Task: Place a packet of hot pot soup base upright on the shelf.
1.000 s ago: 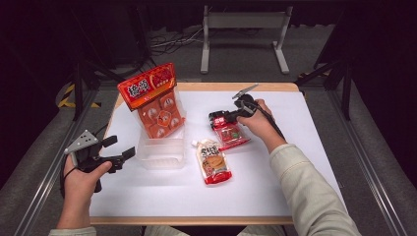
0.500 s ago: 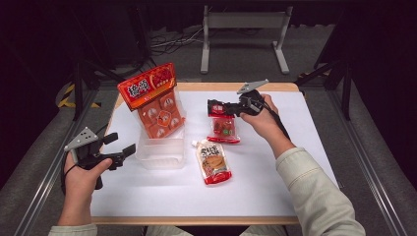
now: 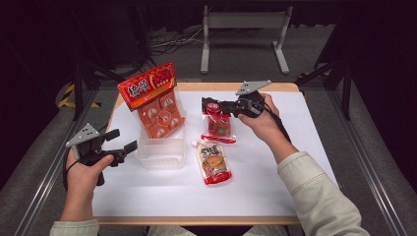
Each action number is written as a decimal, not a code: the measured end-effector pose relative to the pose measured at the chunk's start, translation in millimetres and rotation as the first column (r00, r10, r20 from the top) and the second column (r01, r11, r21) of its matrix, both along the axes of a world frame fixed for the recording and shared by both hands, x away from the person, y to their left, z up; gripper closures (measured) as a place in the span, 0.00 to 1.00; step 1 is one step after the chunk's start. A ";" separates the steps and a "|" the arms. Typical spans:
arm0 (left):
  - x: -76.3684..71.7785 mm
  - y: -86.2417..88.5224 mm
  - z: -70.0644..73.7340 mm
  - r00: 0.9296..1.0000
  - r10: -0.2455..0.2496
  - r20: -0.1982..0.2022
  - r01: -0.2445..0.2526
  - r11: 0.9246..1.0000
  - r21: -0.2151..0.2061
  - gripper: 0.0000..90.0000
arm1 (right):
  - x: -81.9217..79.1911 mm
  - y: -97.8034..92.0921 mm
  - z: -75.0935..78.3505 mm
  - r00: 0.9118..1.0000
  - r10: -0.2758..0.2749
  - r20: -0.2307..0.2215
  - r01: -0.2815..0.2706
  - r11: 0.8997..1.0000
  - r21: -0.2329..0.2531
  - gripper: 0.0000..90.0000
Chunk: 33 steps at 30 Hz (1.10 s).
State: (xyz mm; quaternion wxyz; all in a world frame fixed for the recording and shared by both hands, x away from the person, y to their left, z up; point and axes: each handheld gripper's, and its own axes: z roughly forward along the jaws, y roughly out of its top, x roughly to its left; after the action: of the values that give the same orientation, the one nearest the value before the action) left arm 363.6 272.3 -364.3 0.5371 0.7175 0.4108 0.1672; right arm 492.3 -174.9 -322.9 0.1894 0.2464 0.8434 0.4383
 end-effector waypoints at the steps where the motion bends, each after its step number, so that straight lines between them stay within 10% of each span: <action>1: 0.5 0.2 0.5 1.000 -0.001 0.002 0.001 1.000 0.003 0.14 | -1.4 0.8 1.1 1.000 0.005 0.004 -0.005 1.000 0.004 0.89; 33: 0.2 -1.0 2.8 1.000 0.001 0.005 -0.001 1.000 0.031 0.14 | -29.1 48.1 31.1 0.985 0.137 0.103 -0.143 0.988 0.053 0.89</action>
State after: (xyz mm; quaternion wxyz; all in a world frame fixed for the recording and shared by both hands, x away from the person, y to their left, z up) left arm 363.8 271.3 -361.5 0.5269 0.7250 0.4073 0.1756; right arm 463.2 -126.8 -291.8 0.1921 0.1701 0.8347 0.4872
